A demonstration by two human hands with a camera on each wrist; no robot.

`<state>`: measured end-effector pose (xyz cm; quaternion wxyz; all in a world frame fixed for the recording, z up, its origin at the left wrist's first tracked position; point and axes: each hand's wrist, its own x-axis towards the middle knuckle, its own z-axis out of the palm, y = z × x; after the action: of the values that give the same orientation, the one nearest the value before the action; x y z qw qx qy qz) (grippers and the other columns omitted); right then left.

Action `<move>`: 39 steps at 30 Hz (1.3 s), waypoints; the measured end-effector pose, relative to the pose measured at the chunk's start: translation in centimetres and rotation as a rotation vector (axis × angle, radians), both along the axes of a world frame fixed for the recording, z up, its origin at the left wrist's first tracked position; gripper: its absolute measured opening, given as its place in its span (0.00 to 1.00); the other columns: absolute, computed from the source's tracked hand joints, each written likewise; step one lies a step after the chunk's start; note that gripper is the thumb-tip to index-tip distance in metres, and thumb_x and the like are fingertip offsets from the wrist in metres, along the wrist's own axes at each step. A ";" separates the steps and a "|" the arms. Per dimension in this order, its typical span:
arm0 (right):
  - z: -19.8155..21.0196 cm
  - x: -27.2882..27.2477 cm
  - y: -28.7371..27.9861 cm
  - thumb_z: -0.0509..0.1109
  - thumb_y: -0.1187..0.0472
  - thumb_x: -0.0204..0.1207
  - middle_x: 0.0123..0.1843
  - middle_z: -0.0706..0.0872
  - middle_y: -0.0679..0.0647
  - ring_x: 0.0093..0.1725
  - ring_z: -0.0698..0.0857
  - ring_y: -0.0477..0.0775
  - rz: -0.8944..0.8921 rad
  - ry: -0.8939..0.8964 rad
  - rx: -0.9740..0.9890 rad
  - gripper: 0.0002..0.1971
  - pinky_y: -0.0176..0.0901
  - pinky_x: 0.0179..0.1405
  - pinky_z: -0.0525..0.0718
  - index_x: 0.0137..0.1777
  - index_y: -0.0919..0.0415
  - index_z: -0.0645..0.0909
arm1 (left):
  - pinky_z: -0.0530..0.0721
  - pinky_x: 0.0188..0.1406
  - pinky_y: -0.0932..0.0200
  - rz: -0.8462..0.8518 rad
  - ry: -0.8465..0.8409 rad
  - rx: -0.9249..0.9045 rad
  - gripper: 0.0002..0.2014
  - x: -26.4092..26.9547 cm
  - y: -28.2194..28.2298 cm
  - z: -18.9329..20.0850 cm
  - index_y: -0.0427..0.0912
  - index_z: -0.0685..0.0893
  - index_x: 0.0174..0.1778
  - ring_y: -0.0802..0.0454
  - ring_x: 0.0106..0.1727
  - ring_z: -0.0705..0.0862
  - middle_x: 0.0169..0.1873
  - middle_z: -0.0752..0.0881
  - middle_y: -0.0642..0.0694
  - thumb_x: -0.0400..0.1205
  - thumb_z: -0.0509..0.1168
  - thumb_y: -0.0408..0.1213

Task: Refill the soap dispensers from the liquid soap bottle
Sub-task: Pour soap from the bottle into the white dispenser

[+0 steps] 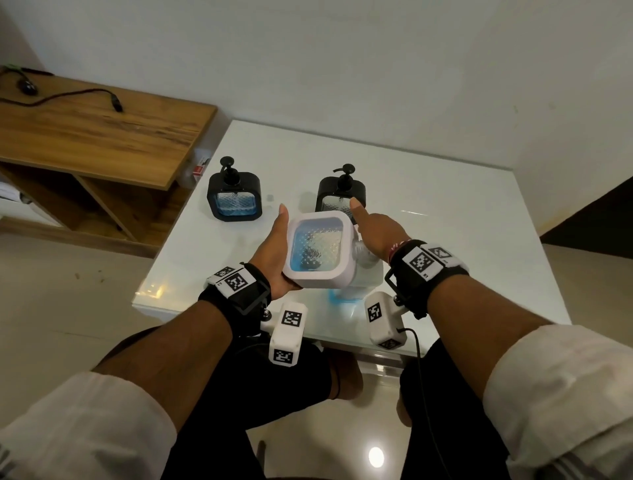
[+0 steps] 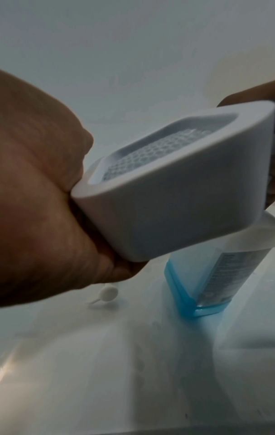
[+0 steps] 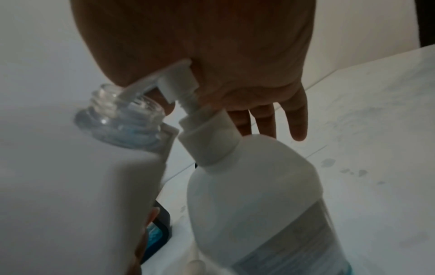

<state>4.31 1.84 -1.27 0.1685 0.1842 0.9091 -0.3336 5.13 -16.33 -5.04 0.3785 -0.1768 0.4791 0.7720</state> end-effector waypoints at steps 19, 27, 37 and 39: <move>0.2 0.5 0.1 0.39 0.37 0.86 0.64 0.83 0.64 0.57 0.78 0.58 0.010 0.085 -0.077 0.38 0.45 0.56 0.67 0.60 0.67 0.82 | 0.87 0.58 0.41 0.009 0.001 0.027 0.38 0.4 0.2 -0.1 0.53 0.84 0.72 0.39 0.62 0.88 0.66 0.90 0.41 0.83 0.47 0.76; -0.7 0.3 0.0 0.41 0.34 0.84 0.62 0.85 0.63 0.59 0.81 0.61 -0.015 0.072 0.011 0.39 0.47 0.56 0.70 0.59 0.65 0.83 | 0.87 0.53 0.44 0.018 0.003 0.028 0.34 -0.1 0.2 -0.4 0.52 0.85 0.68 0.42 0.57 0.89 0.59 0.92 0.42 0.85 0.48 0.72; -0.2 1.0 0.4 0.40 0.36 0.85 0.56 0.84 0.61 0.56 0.81 0.60 -0.062 0.122 -0.106 0.36 0.48 0.56 0.71 0.55 0.63 0.82 | 0.93 0.48 0.46 -0.023 0.019 0.028 0.31 0.4 0.3 -0.5 0.53 0.83 0.73 0.43 0.55 0.91 0.58 0.92 0.42 0.86 0.52 0.70; -0.8 0.8 0.2 0.41 0.34 0.84 0.58 0.84 0.61 0.55 0.80 0.60 -0.057 0.084 -0.045 0.37 0.47 0.56 0.71 0.59 0.63 0.82 | 0.93 0.44 0.48 -0.019 0.013 0.034 0.30 0.3 0.2 -0.6 0.52 0.85 0.69 0.45 0.50 0.92 0.55 0.93 0.43 0.87 0.52 0.69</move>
<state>5.13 2.03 -2.09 0.1247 0.1917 0.9020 -0.3662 5.41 -16.08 -5.66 0.3856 -0.1608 0.4701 0.7775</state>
